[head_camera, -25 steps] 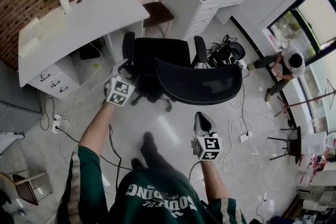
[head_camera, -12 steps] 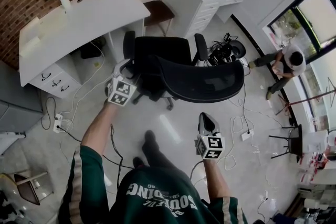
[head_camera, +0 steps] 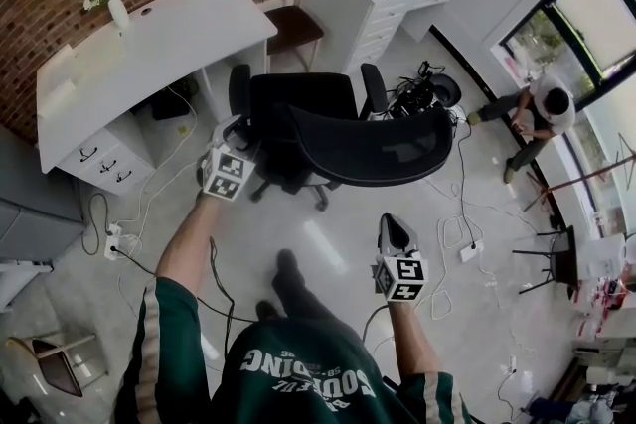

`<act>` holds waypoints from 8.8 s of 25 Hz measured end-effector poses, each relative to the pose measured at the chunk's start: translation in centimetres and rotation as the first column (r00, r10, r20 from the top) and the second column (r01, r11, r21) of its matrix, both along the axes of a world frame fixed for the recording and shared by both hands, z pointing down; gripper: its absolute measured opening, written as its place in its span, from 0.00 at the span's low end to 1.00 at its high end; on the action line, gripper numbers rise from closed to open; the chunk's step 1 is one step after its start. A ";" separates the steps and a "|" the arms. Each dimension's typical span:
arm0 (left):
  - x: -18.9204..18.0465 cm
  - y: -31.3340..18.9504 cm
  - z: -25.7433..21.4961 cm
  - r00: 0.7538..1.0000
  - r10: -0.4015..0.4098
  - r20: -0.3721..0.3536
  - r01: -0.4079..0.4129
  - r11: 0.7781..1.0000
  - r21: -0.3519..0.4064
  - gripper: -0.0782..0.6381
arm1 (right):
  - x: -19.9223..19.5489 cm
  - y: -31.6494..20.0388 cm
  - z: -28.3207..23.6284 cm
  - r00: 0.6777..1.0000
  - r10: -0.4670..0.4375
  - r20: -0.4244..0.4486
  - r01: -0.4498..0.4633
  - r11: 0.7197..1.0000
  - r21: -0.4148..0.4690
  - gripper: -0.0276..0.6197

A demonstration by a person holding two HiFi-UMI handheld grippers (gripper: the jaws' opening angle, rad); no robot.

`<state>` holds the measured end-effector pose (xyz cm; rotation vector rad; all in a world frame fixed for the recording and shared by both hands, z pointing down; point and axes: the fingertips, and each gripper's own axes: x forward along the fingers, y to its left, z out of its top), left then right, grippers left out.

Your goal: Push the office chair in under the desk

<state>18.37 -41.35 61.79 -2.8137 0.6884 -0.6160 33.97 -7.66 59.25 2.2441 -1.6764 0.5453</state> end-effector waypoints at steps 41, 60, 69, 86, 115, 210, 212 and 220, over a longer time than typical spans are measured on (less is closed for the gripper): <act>-14.6 7.0 -0.7 0.999 0.020 0.048 -0.019 1.000 -0.017 0.44 | 2.2 1.8 -3.4 0.975 -0.108 -0.192 0.114 0.993 0.020 0.20; -20.2 9.4 -0.4 0.997 -0.012 0.081 0.015 0.999 -0.037 0.45 | 1.3 0.2 -1.4 0.939 -0.244 -0.240 0.215 0.966 -0.140 0.65; -24.0 11.7 -0.2 0.995 -0.032 0.096 0.036 0.998 -0.046 0.45 | 0.1 -1.6 -0.8 0.902 -0.350 -0.253 0.327 0.936 -0.126 0.66; -29.8 15.4 -0.2 0.993 -0.088 0.077 0.092 0.994 -0.053 0.45 | -3.9 -1.5 1.2 0.885 -0.445 -0.136 0.445 0.895 -0.031 0.47; -38.2 20.1 -0.1 0.974 -0.220 0.056 0.223 0.974 -0.050 0.45 | -10.1 -3.2 1.5 0.844 -0.519 -0.133 0.522 0.853 -0.014 0.47; -44.5 26.5 -1.9 0.757 -0.647 -0.097 0.627 0.760 -0.172 0.31 | -16.2 -8.2 -2.4 0.839 -0.526 -0.139 0.539 0.837 0.089 0.16; -42.9 28.7 -2.9 0.757 -0.642 -0.125 0.619 0.765 -0.181 0.24 | -16.4 -6.8 -3.1 0.843 -0.523 -0.124 0.535 0.839 0.099 0.14; -37.3 36.4 -5.1 0.705 -0.694 -0.144 0.668 0.719 -0.195 0.12 | -16.9 -0.3 -6.1 0.807 -0.581 -0.107 0.590 0.788 0.175 0.04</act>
